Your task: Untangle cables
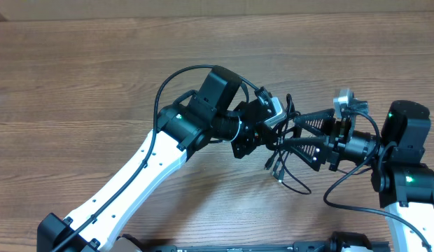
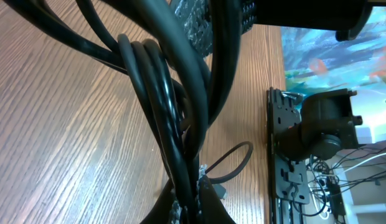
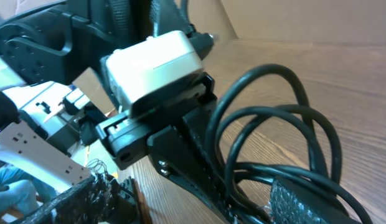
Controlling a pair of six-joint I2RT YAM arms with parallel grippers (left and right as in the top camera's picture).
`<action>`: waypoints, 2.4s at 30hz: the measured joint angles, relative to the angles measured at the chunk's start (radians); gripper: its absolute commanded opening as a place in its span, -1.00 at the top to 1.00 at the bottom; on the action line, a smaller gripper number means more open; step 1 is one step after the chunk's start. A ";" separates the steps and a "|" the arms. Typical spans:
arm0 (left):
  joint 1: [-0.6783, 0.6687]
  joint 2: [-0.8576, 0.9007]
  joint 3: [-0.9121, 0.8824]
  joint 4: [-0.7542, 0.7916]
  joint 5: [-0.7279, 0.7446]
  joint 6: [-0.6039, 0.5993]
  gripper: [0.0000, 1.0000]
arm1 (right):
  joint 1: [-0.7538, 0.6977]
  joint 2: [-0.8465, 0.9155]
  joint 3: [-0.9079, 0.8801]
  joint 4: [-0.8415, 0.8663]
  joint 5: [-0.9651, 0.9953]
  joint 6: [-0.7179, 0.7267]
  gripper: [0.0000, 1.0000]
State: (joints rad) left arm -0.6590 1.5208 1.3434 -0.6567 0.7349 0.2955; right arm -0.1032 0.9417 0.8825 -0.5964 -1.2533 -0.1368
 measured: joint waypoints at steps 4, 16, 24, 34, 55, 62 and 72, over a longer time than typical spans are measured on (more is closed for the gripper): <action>-0.001 0.000 0.000 0.008 0.013 0.000 0.91 | 0.000 0.000 0.000 0.008 -0.028 -0.011 -0.60; -0.002 0.000 0.000 0.065 0.103 0.000 0.92 | 0.000 0.000 0.000 0.013 -0.085 -0.042 -0.54; -0.008 0.000 0.000 0.075 0.122 0.000 0.92 | 0.000 0.000 0.000 0.029 -0.093 -0.047 -0.44; -0.039 0.000 0.000 0.103 0.122 0.000 0.92 | -0.008 -0.003 0.000 0.036 -0.092 -0.048 -0.20; -0.052 0.005 -0.002 0.134 0.130 0.001 0.92 | -0.010 0.060 0.000 0.019 -0.026 -0.052 0.47; -0.061 0.005 -0.002 0.145 0.132 0.003 0.92 | -0.009 0.062 0.000 0.016 -0.026 -0.047 0.71; -0.061 0.006 -0.002 0.145 0.098 -0.035 0.92 | -0.007 0.062 0.000 0.011 -0.022 -0.046 0.88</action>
State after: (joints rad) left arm -0.7200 1.5265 1.3411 -0.5121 0.8330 0.2604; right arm -0.1104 1.0035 0.8825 -0.5854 -1.2755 -0.1829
